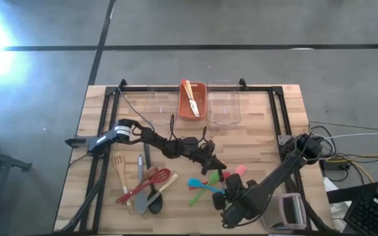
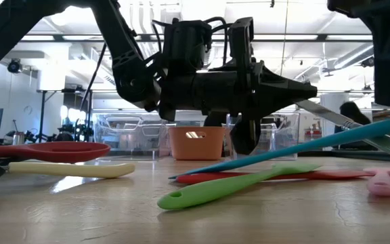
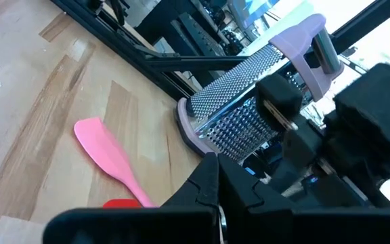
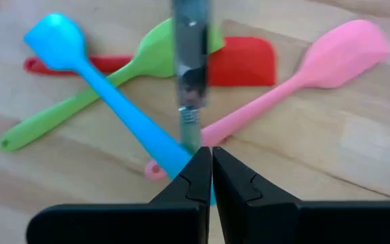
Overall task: Pick & Place Kitchen Items
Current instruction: Put the green table knife into the orange bin
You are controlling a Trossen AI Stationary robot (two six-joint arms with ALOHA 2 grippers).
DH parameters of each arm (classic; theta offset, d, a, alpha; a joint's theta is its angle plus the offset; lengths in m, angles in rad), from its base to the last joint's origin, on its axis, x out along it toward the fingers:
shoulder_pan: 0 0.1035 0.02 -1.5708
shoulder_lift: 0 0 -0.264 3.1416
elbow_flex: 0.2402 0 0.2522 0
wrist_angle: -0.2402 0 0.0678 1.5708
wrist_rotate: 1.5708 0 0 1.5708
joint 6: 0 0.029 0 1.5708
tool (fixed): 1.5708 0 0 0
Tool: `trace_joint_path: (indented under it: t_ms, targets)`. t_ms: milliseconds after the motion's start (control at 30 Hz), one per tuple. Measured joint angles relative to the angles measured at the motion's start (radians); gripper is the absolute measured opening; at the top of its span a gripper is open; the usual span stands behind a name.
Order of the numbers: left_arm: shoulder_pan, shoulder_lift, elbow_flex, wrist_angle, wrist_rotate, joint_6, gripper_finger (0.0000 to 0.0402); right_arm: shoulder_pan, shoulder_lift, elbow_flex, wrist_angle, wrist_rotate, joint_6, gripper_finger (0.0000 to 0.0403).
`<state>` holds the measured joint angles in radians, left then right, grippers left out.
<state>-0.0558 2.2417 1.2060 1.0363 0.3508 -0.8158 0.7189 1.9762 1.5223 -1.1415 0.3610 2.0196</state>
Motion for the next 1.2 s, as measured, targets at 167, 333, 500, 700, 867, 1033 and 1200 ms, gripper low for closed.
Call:
trace_joint_path:
  t_ms: [167,333,500,700,867,1033,1200]
  targets:
    - [0.003,0.000,0.006,0.001,0.006,-0.001,0.0001,-0.020,0.000,0.000,0.031,0.000,-0.039,0.0059]
    - [0.003,0.000,0.013,0.001,0.010,-0.001,0.0001,-0.031,0.000,-0.002,0.020,-0.001,-0.041,0.0137]
    - [0.003,0.000,0.014,0.002,0.015,-0.002,0.0001,-0.038,0.002,-0.008,0.020,-0.003,-0.040,0.0201]
    - [0.003,0.000,0.014,0.002,0.017,-0.006,0.0000,-0.055,0.036,-0.021,0.024,-0.003,-0.054,0.0241]
    - [0.003,-0.001,0.014,0.003,0.026,-0.008,0.0000,-0.072,0.056,-0.033,0.026,-0.003,-0.061,0.0242]
    - [0.003,-0.002,0.014,0.003,0.027,-0.011,0.0000,-0.082,0.060,-0.047,0.026,-0.005,-0.059,0.0212]
    - [0.003,-0.002,0.015,0.003,0.027,-0.012,0.0000,-0.085,0.061,-0.053,0.036,-0.056,-0.045,0.0144]
